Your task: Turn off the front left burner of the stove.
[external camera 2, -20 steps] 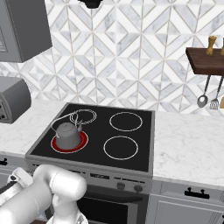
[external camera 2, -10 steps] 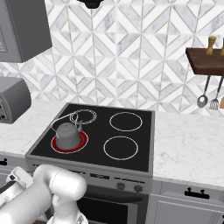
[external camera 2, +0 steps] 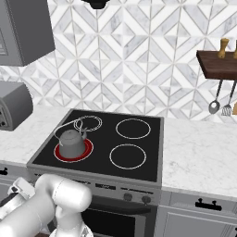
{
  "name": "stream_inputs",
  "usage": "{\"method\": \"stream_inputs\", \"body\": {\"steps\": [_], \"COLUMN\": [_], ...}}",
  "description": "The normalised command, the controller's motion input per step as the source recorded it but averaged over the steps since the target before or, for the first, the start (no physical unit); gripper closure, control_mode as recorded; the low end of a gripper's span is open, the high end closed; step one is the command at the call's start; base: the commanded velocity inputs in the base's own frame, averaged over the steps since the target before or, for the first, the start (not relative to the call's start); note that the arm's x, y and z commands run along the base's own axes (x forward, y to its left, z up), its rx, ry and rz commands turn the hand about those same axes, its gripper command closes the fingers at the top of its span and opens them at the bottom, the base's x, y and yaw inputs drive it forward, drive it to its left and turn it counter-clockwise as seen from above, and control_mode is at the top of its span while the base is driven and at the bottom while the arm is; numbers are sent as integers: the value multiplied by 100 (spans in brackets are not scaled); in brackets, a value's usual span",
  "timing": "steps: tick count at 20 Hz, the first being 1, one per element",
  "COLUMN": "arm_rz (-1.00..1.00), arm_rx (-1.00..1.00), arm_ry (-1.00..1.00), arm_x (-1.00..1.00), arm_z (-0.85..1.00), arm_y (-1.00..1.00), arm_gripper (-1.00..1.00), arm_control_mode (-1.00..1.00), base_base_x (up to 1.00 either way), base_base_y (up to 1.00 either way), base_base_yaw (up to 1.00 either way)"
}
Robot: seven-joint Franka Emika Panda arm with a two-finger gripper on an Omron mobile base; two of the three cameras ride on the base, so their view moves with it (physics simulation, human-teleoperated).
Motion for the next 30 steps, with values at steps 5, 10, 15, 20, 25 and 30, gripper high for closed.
{"method": "stream_inputs", "body": {"steps": [5,10,15,20,25,30], "arm_rz": [0,0,0,0,0,0], "arm_rx": [0,0,0,0,0,0], "arm_ry": [-5,-1,0,0,0,0], "arm_x": [6,0,0,0,0,1], "arm_z": [10,5,8,8,0,0], "arm_y": [3,0,0,0,0,0], "arm_gripper": [-100,-100,-100,-100,-100,100], "arm_control_mode": [-100,-100,-100,-100,-100,-100], "base_base_x": [0,0,0,0,0,0], "base_base_y": [0,0,0,0,0,0], "base_base_yaw": [0,0,0,0,0,0]}}
